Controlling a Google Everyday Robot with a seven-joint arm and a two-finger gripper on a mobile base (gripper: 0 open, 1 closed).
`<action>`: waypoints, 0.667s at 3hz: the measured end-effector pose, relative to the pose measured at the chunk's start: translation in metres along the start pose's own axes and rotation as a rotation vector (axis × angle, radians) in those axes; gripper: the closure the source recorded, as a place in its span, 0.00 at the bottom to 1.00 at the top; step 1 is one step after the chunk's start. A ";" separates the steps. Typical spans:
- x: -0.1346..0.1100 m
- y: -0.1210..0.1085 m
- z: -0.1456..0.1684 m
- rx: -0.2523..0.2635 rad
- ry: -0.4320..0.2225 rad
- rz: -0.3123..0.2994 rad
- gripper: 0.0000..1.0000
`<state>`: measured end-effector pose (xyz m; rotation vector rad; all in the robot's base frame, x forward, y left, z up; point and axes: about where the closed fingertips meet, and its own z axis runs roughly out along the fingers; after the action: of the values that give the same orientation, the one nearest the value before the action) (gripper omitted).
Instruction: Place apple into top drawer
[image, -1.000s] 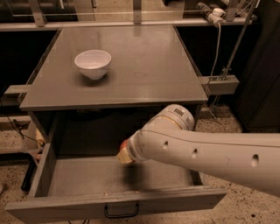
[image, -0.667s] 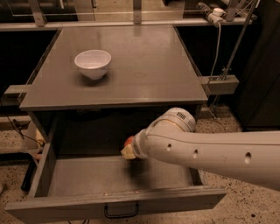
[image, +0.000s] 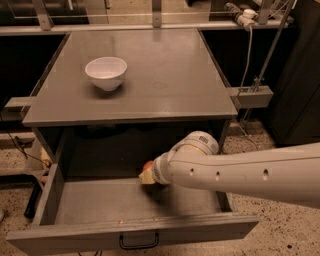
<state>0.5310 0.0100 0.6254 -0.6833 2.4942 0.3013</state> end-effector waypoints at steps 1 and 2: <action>0.000 0.000 0.000 0.000 0.000 0.000 0.85; 0.000 0.000 0.000 0.000 0.000 0.000 0.61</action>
Offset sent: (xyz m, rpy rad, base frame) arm 0.0000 0.0000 0.0000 0.0000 0.0000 0.0000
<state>0.5310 0.0100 0.6255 -0.6834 2.4941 0.3013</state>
